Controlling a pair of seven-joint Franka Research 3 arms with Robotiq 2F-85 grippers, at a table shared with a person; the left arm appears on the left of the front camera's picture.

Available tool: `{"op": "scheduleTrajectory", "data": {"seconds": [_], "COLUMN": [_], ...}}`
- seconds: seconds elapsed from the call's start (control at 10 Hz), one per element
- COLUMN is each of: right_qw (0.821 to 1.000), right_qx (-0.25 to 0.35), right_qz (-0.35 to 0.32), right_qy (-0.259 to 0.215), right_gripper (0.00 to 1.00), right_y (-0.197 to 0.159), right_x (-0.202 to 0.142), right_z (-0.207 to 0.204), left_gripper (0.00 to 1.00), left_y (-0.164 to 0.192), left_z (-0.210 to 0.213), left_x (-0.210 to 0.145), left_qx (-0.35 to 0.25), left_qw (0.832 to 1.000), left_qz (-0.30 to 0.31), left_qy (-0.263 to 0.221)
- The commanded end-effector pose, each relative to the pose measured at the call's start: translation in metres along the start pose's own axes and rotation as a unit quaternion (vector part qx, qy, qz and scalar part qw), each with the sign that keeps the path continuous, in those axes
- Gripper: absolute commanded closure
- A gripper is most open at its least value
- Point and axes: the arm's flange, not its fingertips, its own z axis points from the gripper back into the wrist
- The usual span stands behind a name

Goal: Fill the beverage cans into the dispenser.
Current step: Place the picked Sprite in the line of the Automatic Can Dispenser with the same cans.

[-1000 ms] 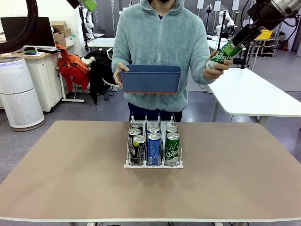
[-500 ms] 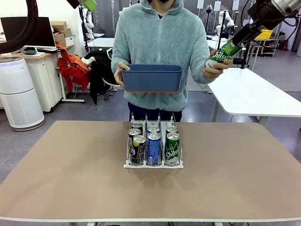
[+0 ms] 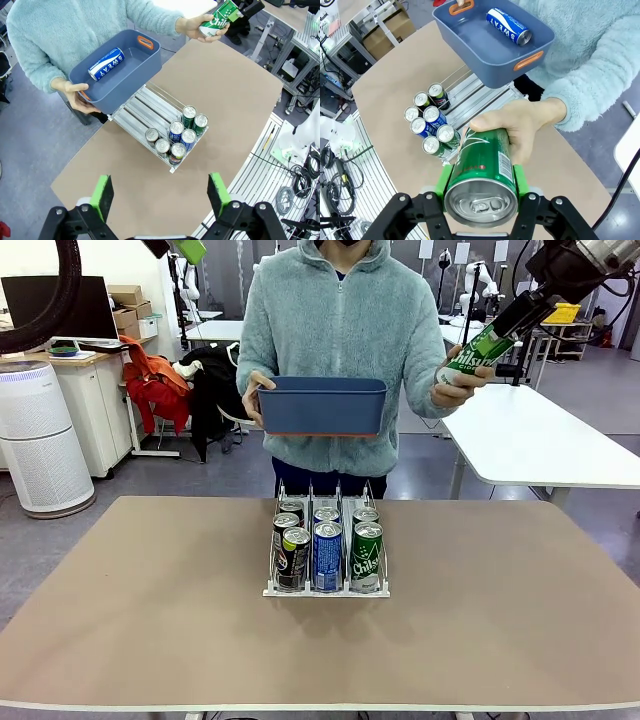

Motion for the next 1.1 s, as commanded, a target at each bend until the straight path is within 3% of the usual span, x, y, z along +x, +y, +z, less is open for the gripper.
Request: {"op": "scheduleTrajectory", "data": {"seconds": [0.0,1.0], "right_qw": [1.0,1.0], "right_qx": [0.0,0.0], "right_qz": [0.005,0.005], "right_qy": [-0.001,-0.001], "right_gripper": [1.0,1.0], "right_y": [-0.0005,-0.0005], "right_x": [-0.0002,-0.0002], "right_z": [0.0006,0.0006], "left_gripper": [0.0,0.0], "left_y": [-0.0006,-0.0006], "left_z": [0.0008,0.0008], "left_x": [-0.0021,-0.0021], "left_qx": [0.001,0.001], "left_qw": [1.0,1.0], "left_qz": [0.002,0.002], "left_qy": [0.002,0.002]}}
